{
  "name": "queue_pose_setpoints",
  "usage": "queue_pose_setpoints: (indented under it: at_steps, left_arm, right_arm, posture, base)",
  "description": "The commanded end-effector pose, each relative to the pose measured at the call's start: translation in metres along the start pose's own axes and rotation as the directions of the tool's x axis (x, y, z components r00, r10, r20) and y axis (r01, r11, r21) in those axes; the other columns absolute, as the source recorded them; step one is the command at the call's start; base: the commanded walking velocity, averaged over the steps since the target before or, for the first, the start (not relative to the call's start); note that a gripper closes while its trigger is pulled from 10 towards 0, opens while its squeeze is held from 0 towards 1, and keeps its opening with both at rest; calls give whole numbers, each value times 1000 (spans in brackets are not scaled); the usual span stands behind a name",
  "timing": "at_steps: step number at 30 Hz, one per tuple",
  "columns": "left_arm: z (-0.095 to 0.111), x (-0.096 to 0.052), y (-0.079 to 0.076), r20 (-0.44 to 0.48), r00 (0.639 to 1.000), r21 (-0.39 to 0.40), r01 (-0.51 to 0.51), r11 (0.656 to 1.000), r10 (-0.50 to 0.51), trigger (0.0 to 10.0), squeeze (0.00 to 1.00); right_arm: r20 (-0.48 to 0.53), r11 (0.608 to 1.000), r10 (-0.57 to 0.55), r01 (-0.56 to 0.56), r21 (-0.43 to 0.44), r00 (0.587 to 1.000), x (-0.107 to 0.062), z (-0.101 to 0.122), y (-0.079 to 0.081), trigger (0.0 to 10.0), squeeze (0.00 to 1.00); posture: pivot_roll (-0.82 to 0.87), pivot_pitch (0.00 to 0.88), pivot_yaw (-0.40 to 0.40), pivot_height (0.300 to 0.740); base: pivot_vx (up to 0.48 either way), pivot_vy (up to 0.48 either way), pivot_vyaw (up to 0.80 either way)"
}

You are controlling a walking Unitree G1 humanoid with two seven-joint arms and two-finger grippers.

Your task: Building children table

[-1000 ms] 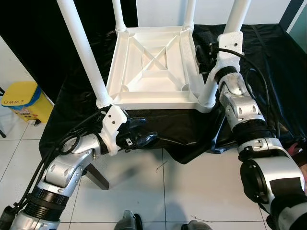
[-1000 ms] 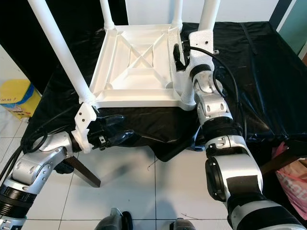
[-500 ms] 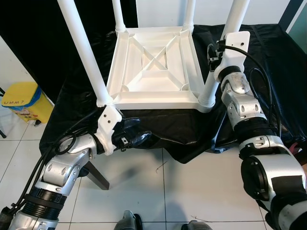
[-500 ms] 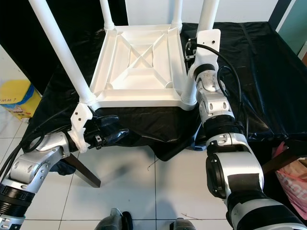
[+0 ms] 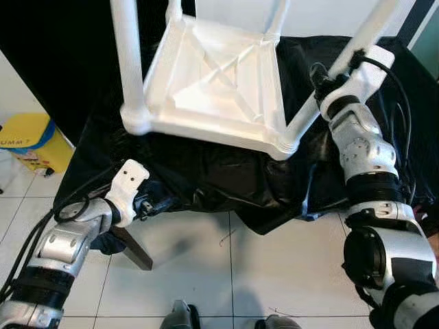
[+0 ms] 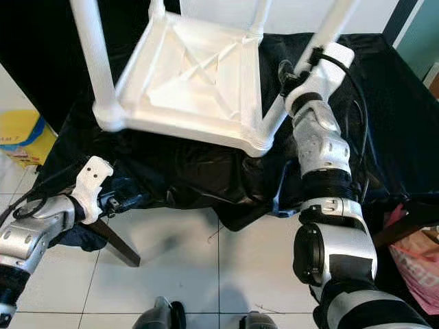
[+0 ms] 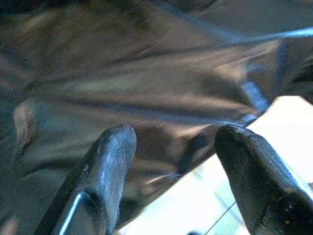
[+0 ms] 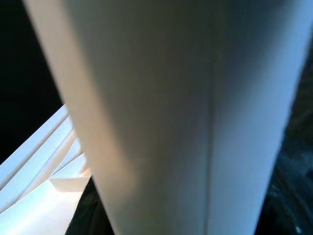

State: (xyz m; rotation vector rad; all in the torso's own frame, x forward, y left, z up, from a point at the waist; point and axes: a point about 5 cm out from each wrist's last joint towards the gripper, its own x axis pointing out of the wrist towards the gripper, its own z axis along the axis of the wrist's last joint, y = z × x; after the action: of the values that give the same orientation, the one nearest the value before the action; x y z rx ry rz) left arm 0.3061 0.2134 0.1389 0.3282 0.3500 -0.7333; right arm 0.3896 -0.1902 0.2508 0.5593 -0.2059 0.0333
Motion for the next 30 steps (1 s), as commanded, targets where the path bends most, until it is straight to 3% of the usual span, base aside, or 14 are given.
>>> queue_pose_setpoints:
  at_steps: [1, 2, 8, 9, 10, 12, 14, 15, 20, 21, 22, 27, 29, 30]
  left_arm:
    - [-8, -4, 18, -44, 986, -8, -159, 987, 159, 10000, 0]
    - [-9, -3, 28, -59, 976, -21, -211, 977, 210, 10000, 0]
    - [-8, -2, 42, -65, 956, -30, -288, 957, 286, 10000, 0]
    - [7, 1, 62, -17, 922, -98, -386, 917, 386, 10000, 0]
    - [7, 1, 62, -17, 922, -98, -386, 917, 386, 10000, 0]
    - [34, 6, 86, 53, 856, -219, -492, 842, 514, 10000, 0]
    - [46, 10, 90, 78, 838, -268, -505, 821, 541, 10000, 0]
    - [64, 20, 91, 116, 826, -325, -494, 807, 552, 10000, 0]
    - [76, 28, 89, 147, 818, -387, -469, 793, 556, 10000, 0]
    - [84, 33, 87, 170, 816, -439, -439, 784, 553, 10000, 0]
    - [112, 49, 76, 257, 825, -513, -325, 795, 503, 10000, 0]
    - [140, 60, 66, 348, 824, -545, -211, 811, 448, 10000, 0]
    - [172, 68, 54, 438, 811, -543, -105, 833, 388, 10000, 0]
    - [172, 68, 54, 438, 811, -543, -105, 833, 388, 10000, 0]
  right_arm:
    - [-82, 982, -1, 16, 190, 997, -6, -17, -9, 10000, 0]
    - [-89, 976, 2, 18, 219, 996, -9, -16, -12, 10000, 0]
    - [-101, 965, 8, 19, 260, 995, -15, -16, -17, 10000, 0]
    - [-105, 962, 12, 17, 274, 994, -21, -17, -22, 10000, 0]
    - [-105, 962, 12, 17, 274, 994, -21, -17, -22, 10000, 0]
    - [-110, 958, 19, 14, 288, 994, -30, -20, -28, 10000, 0]
    - [-114, 954, 25, 11, 301, 993, -35, -22, -31, 10000, 0]
    - [-122, 951, 37, 3, 309, 992, -43, -28, -34, 10000, 0]
    - [-130, 950, 42, 1, 314, 991, -49, -32, -37, 10000, 0]
    - [-133, 949, 47, -2, 315, 990, -54, -33, -38, 10000, 0]
    - [-141, 943, 47, 3, 332, 989, -67, -37, -45, 10000, 0]
    - [-149, 931, 25, 31, 364, 989, -80, -41, -55, 10000, 0]
    - [-172, 896, -28, 101, 433, 985, -91, -53, -67, 10000, 0]
    - [-172, 896, -28, 101, 433, 985, -91, -53, -67, 10000, 0]
  posture:
    - [-42, 143, 22, 740]
    - [-43, 144, 22, 740]
    - [-48, 145, 22, 740]
    - [-55, 142, 24, 740]
    - [-55, 142, 24, 740]
    - [-57, 139, 24, 740]
    - [-58, 140, 25, 740]
    - [-58, 141, 27, 740]
    - [-59, 145, 31, 740]
    - [-64, 150, 34, 740]
    - [-74, 161, 41, 740]
    - [-76, 172, 44, 740]
    - [-80, 183, 48, 740]
    - [-80, 183, 48, 740]
  base:
    - [0, 0, 0]
    - [0, 0, 0]
    - [0, 0, 0]
    - [0, 0, 0]
    - [0, 0, 0]
    - [0, 0, 0]
    - [0, 0, 0]
    - [0, 0, 0]
    - [0, 0, 0]
    - [0, 0, 0]
    - [0, 0, 0]
    - [0, 0, 0]
    - [0, 0, 0]
    - [0, 0, 0]
